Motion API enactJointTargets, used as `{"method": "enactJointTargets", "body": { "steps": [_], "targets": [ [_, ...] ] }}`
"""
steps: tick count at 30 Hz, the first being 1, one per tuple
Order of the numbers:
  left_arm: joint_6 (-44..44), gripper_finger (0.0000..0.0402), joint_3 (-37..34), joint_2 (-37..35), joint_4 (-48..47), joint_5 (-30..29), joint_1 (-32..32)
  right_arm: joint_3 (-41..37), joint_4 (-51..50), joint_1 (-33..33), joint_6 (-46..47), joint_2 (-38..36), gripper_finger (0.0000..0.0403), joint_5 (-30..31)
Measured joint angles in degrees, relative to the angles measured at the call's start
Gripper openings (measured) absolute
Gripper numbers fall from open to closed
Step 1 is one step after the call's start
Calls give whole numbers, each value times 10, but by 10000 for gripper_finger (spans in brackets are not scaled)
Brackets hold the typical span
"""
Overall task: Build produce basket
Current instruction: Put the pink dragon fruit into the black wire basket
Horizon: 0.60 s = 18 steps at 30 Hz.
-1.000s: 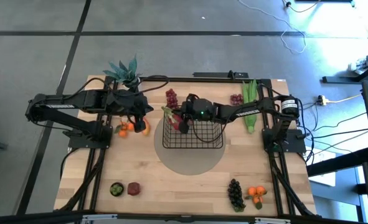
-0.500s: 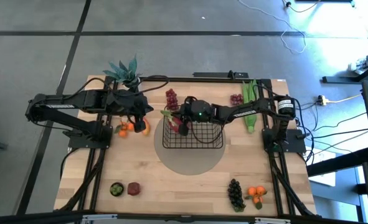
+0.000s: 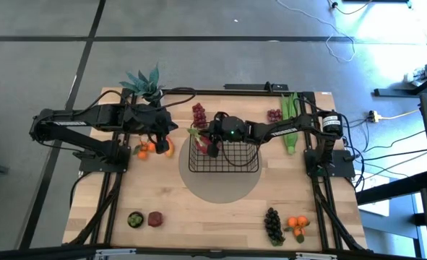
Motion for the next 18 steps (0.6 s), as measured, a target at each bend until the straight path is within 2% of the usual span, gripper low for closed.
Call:
{"method": "enactJointTargets", "body": {
  "steps": [6,18],
  "targets": [
    [0,0,0,0,0,0,0,0,-1,0,0,0,27,0],
    [0,0,0,0,0,0,0,0,9,0,-7,0,79,0]
  ]
}}
